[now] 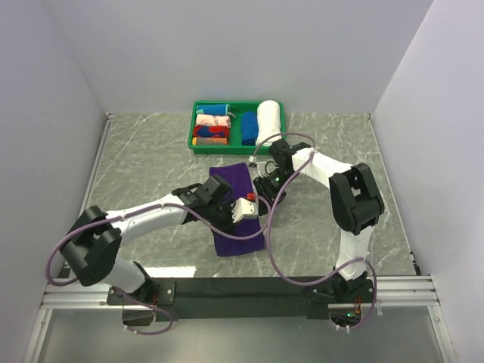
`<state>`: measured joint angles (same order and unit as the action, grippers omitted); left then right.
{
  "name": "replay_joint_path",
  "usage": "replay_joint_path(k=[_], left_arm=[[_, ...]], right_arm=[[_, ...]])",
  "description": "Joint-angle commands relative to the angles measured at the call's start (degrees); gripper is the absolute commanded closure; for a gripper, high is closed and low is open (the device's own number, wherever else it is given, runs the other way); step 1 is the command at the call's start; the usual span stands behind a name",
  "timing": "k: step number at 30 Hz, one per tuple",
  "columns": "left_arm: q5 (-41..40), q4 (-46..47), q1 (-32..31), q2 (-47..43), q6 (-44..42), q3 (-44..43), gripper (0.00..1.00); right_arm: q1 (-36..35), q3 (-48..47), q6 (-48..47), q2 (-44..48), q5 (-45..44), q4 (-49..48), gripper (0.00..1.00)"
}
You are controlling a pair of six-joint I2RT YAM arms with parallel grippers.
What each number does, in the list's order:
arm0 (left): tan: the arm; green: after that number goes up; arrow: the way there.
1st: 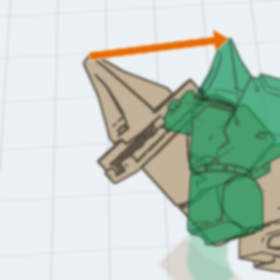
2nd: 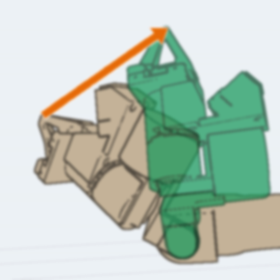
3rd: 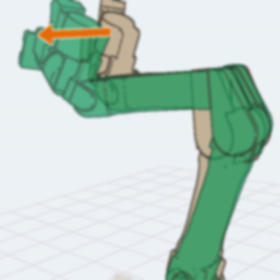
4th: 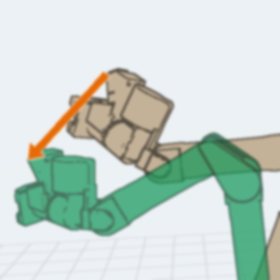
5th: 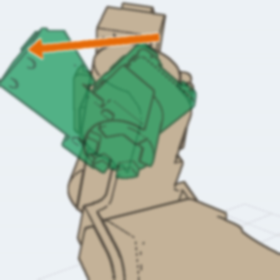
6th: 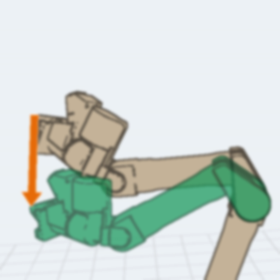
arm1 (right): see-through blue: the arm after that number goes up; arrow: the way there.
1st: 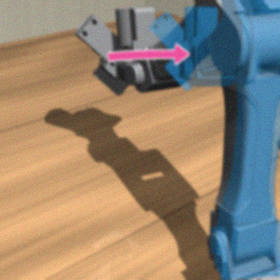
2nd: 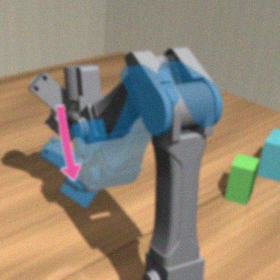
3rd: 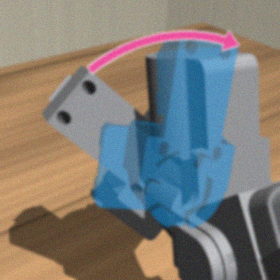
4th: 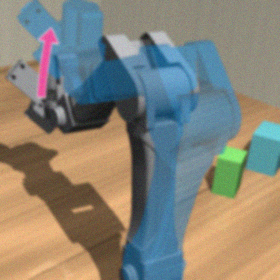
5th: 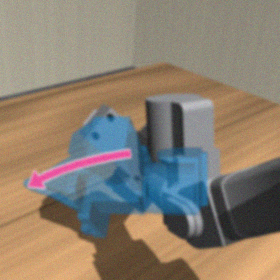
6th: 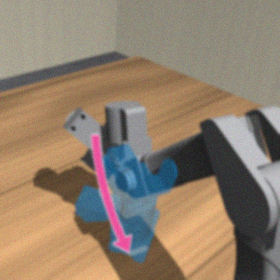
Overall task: Roll the towels
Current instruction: Roll the towel
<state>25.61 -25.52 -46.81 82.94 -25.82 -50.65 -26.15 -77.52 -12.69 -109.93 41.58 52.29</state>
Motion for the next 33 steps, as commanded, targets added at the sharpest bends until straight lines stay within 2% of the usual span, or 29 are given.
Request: replay_joint_path(k=[1,8,11,12,15,19,22,24,26,29,33], left_arm=[[-0.2,3.7,0.4,2.2,-2.8,-1.7,0.99],[-3.5,9.3,1.3,5.9,-4.1,-0.2,0.95],[-5.5,10.2,1.5,7.2,-5.6,0.2,0.84],[-6.4,10.7,1.7,7.4,-6.2,0.5,0.75],[-6.9,10.1,1.9,7.0,-6.4,-0.1,0.64],[-5.9,5.6,1.9,4.1,-4.6,-2.6,0.58],[-5.4,2.9,2.2,-1.4,-1.5,-4.8,0.54],[-6.4,2.1,2.7,-7.4,1.1,-4.6,0.44],[-7.6,1.6,2.9,-14.2,1.9,-3.3,0.39],[-8.0,0.0,2.9,-22.8,0.3,-0.2,0.33],[-6.9,-2.4,2.9,-32.2,-6.9,8.1,0.3]], right_arm=[[0.2,-3.0,-0.6,-1.1,1.5,2.5,0.63],[0.3,-2.9,-0.4,-2.0,1.4,2.6,0.63],[0.4,-2.5,-0.3,-2.7,1.0,2.6,0.63],[0.8,-2.9,-0.3,-3.2,1.2,3.0,0.63],[2.3,-4.8,-0.9,-4.2,1.7,4.7,0.63],[4.3,-6.4,-2.0,-3.3,2.1,5.8,0.64],[5.3,-5.2,-1.6,2.4,1.2,2.2,0.66],[5.5,-2.9,-0.3,9.4,-0.7,-2.9,0.66],[5.4,-0.5,-0.1,15.4,-2.9,-5.5,0.66],[4.4,3.5,-1.5,21.1,-6.0,-9.7,0.63],[-0.9,3.8,-2.6,19.6,-7.4,-7.7,0.64]])
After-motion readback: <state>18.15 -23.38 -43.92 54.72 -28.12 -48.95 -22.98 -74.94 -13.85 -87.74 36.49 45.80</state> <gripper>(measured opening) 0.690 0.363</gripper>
